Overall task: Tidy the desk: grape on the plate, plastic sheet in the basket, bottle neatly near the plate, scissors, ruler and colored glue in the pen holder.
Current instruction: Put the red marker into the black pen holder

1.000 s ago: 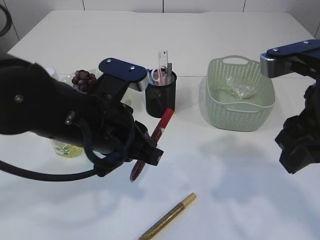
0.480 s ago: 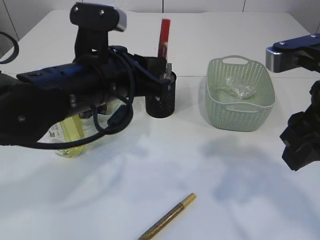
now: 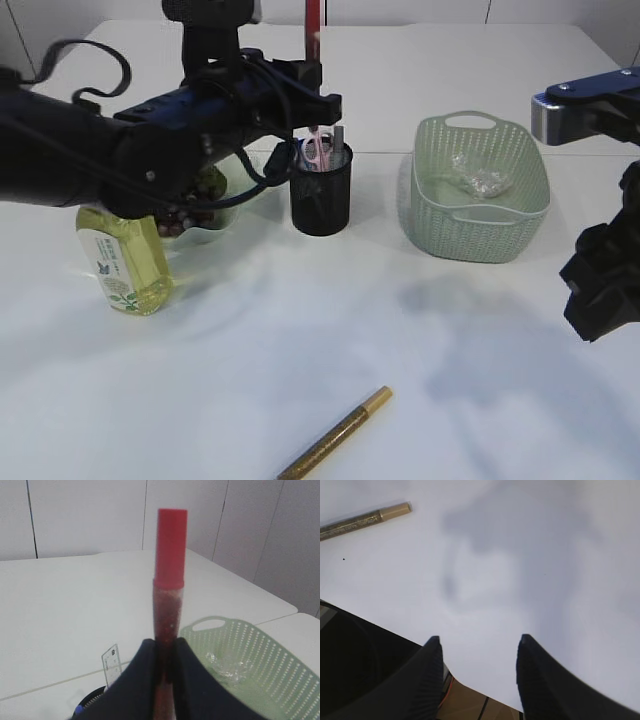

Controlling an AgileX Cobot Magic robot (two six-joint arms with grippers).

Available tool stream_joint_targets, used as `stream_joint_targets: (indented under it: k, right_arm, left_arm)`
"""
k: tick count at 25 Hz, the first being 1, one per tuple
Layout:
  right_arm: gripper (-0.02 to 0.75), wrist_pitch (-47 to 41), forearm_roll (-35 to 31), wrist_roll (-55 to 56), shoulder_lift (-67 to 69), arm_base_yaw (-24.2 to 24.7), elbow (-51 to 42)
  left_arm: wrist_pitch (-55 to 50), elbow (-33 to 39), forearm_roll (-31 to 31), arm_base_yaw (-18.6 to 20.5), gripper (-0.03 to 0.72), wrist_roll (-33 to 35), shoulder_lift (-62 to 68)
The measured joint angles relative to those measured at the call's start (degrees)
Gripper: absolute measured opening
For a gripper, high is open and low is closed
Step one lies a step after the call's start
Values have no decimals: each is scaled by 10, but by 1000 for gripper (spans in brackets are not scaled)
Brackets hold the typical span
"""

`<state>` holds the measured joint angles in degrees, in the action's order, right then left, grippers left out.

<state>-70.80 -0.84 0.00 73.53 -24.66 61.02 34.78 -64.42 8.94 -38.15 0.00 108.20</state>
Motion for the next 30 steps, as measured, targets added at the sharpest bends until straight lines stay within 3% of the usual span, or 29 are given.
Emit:
stream_joint_targets:
  k: [13,30]
  right_arm:
    - [382,0,0,0,0,0,0]
    - [382,0,0,-5,0,0,0]
  left_arm:
    - [-13,-160,-5,24,58,0,136]
    - [-38,-177,-5,33,58,0,174]
